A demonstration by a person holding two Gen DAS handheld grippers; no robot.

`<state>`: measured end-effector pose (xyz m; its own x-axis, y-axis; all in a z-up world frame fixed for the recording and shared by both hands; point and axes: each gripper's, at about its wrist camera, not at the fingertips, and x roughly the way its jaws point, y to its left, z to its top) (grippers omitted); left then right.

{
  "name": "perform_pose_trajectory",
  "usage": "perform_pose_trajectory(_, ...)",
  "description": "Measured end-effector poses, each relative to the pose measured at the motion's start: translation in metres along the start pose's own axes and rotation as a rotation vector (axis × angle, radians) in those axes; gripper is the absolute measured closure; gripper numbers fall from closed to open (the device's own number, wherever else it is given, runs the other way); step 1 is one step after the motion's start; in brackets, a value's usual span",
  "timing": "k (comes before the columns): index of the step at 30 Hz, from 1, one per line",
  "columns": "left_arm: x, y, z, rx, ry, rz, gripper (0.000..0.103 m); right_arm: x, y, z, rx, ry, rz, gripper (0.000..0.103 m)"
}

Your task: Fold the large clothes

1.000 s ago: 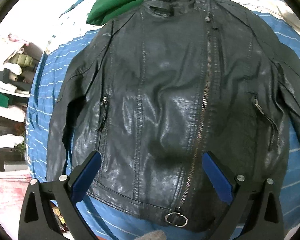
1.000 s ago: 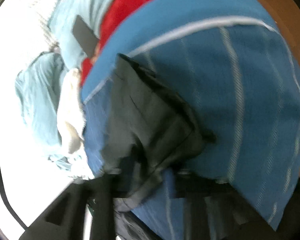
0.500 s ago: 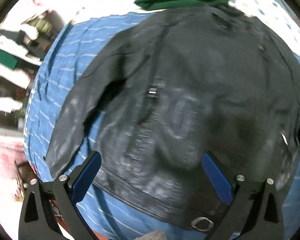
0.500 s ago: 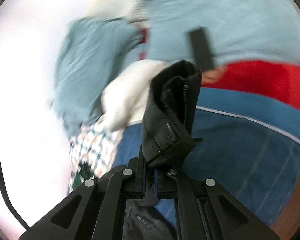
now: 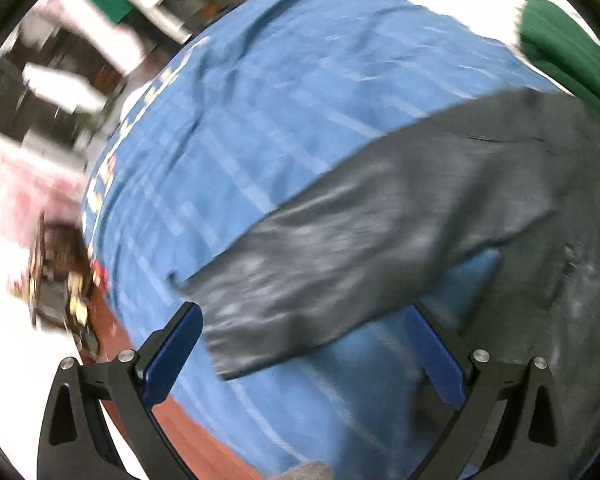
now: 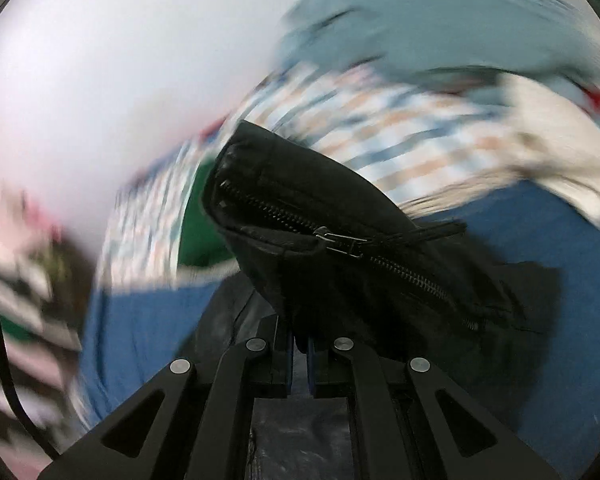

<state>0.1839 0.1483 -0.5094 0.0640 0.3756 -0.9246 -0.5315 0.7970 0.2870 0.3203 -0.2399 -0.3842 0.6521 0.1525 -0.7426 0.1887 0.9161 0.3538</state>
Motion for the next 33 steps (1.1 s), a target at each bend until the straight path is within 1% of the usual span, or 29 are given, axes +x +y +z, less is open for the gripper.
perform_pose_trajectory(2, 0.008, 0.022, -0.006, -0.052, 0.027, -0.007, 0.000, 0.063, 0.062, -0.027, -0.163, 0.099, -0.007, 0.098)
perform_pose_trajectory(3, 0.014, 0.037, -0.011, -0.087, 0.051, -0.013, 0.000, 0.090, 0.077, -0.043, -0.228, 0.148, -0.013, 0.098)
perform_pose_trajectory(4, 0.017, 0.043, -0.014, -0.105, 0.070, -0.023, 0.000, 0.118, 0.097, -0.062, -0.295, 0.209, -0.024, 0.098)
perform_pose_trajectory(5, 0.022, 0.053, -0.019, -0.136, 0.098, -0.054, 0.000, 0.145, 0.113, -0.081, -0.358, 0.278, -0.046, 0.098)
perform_pose_trajectory(6, 0.026, 0.061, -0.024, -0.161, 0.122, -0.084, 0.000, 0.172, 0.125, -0.101, -0.422, 0.372, -0.074, 0.095)
perform_pose_trajectory(7, 0.030, 0.067, -0.031, -0.189, 0.147, -0.112, 0.001, 0.192, 0.132, -0.119, -0.452, 0.452, -0.098, 0.093)
perform_pose_trajectory(8, 0.034, 0.076, -0.038, -0.235, 0.178, -0.167, 0.001, 0.203, 0.137, -0.131, -0.468, 0.503, -0.119, 0.089)
perform_pose_trajectory(9, 0.037, 0.079, -0.042, -0.262, 0.195, -0.200, 0.001, 0.202, 0.141, -0.137, -0.478, 0.517, -0.114, 0.083)
perform_pose_trajectory(10, 0.040, 0.083, -0.046, -0.302, 0.215, -0.247, 0.001, 0.194, 0.142, -0.136, -0.463, 0.517, -0.070, 0.077)
perform_pose_trajectory(12, 0.051, 0.087, -0.055, -0.420, 0.258, -0.381, 0.001, 0.174, 0.139, -0.132, -0.404, 0.538, 0.004, 0.042)
perform_pose_trajectory(13, 0.055, 0.086, -0.057, -0.460, 0.273, -0.426, 0.001, 0.161, 0.134, -0.130, -0.381, 0.538, 0.021, 0.039)
perform_pose_trajectory(14, 0.066, 0.085, -0.060, -0.533, 0.303, -0.501, 0.001, 0.145, 0.128, -0.128, -0.361, 0.530, 0.034, 0.039)
perform_pose_trajectory(16, 0.085, 0.079, -0.064, -0.657, 0.350, -0.607, 0.002, 0.130, 0.113, -0.108, -0.336, 0.536, 0.029, 0.039)
perform_pose_trajectory(17, 0.098, 0.077, -0.064, -0.734, 0.366, -0.653, 0.007, 0.122, 0.104, -0.109, -0.314, 0.544, 0.018, 0.039)
perform_pose_trajectory(18, 0.106, 0.074, -0.063, -0.789, 0.375, -0.671, 0.012, 0.122, 0.090, -0.100, -0.293, 0.554, 0.013, 0.039)
perform_pose_trajectory(19, 0.120, 0.076, -0.059, -0.862, 0.369, -0.676, 0.014, 0.119, 0.079, -0.101, -0.265, 0.566, 0.010, 0.039)
perform_pose_trajectory(20, 0.127, 0.078, -0.055, -0.906, 0.368, -0.661, 0.023, 0.118, 0.070, -0.101, -0.242, 0.577, -0.006, 0.039)
perform_pose_trajectory(21, 0.136, 0.083, -0.050, -0.966, 0.376, -0.640, 0.026, 0.115, 0.057, -0.094, -0.223, 0.586, -0.020, 0.039)
perform_pose_trajectory(22, 0.143, 0.088, -0.046, -1.026, 0.385, -0.632, 0.027, 0.114, 0.049, -0.095, -0.201, 0.593, -0.029, 0.039)
perform_pose_trajectory(23, 0.147, 0.092, -0.043, -1.072, 0.393, -0.611, 0.034, 0.111, 0.042, -0.095, -0.183, 0.596, -0.039, 0.039)
perform_pose_trajectory(24, 0.147, 0.095, -0.038, -1.097, 0.397, -0.587, 0.046, 0.114, 0.037, -0.097, -0.166, 0.596, -0.051, 0.039)
perform_pose_trajectory(25, 0.146, 0.098, -0.033, -1.100, 0.391, -0.565, 0.055, 0.118, 0.037, -0.097, -0.156, 0.592, -0.053, 0.039)
perform_pose_trajectory(26, 0.142, 0.102, -0.022, -1.080, 0.369, -0.528, 0.078, 0.119, 0.037, -0.096, -0.148, 0.581, -0.053, 0.039)
perform_pose_trajectory(27, 0.138, 0.106, -0.012, -1.046, 0.337, -0.493, 0.095, 0.120, 0.035, -0.095, -0.145, 0.573, -0.052, 0.039)
perform_pose_trajectory(28, 0.133, 0.113, 0.002, -1.009, 0.277, -0.467, 0.095, 0.120, 0.037, -0.093, -0.142, 0.565, -0.046, 0.039)
perform_pose_trajectory(29, 0.130, 0.118, 0.011, -0.983, 0.238, -0.459, 0.095, 0.122, 0.040, -0.091, -0.140, 0.560, -0.043, 0.039)
perform_pose_trajectory(31, 0.126, 0.126, 0.034, -0.928, 0.175, -0.445, 0.095, 0.132, 0.054, -0.088, -0.139, 0.552, -0.029, 0.039)
perform_pose_trajectory(33, 0.122, 0.132, 0.058, -0.877, 0.124, -0.446, 0.097, 0.143, 0.068, -0.087, -0.141, 0.542, -0.009, 0.040)
